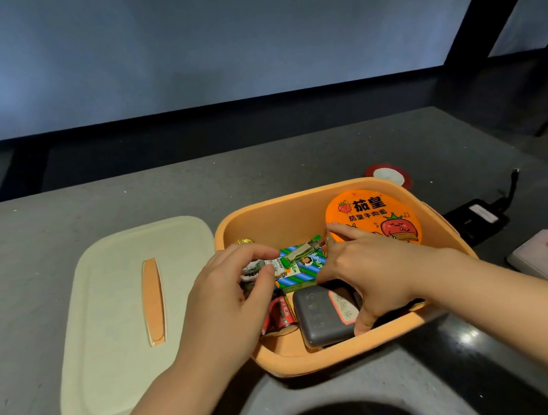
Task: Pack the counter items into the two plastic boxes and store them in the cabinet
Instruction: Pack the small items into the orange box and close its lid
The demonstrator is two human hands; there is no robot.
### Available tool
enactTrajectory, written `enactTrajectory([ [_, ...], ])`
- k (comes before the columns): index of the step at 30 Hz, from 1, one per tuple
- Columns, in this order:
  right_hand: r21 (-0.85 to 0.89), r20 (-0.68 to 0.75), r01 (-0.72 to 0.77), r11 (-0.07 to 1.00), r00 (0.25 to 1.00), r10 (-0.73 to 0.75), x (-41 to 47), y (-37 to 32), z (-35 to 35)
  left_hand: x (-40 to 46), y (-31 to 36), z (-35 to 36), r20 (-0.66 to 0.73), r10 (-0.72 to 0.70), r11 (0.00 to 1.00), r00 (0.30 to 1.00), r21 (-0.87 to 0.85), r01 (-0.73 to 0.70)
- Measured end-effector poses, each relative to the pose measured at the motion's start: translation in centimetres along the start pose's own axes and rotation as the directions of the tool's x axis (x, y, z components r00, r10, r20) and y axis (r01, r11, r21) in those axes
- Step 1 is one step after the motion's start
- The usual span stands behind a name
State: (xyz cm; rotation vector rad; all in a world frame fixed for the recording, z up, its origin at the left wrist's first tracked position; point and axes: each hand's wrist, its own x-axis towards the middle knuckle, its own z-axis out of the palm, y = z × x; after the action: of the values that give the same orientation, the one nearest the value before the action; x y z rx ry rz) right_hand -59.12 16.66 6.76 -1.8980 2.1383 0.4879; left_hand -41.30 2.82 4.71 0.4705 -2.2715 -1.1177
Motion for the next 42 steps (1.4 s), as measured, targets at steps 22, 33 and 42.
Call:
enactTrajectory([
  [22,0.33,-0.515,0.318,0.889,0.85,-0.113,5.6,-19.2,-8.4,-16.3,-6.3,-16.6,-0.418,-0.328,0.9,0.847,0.132,0.414],
  [33,0.487,-0.436,0.429,0.761,0.874,-0.214,13.9,-33.9,-5.6,-30.7,-10.3,-27.0,-0.626,-0.468,0.722,0.624,0.137,0.678],
  [42,0.148,-0.501,0.473,0.869,0.793,-0.346,21.2,-43.0,-3.9,-30.7,-14.8,-27.3,-0.253,-0.538,0.63,0.804,0.514,0.583],
])
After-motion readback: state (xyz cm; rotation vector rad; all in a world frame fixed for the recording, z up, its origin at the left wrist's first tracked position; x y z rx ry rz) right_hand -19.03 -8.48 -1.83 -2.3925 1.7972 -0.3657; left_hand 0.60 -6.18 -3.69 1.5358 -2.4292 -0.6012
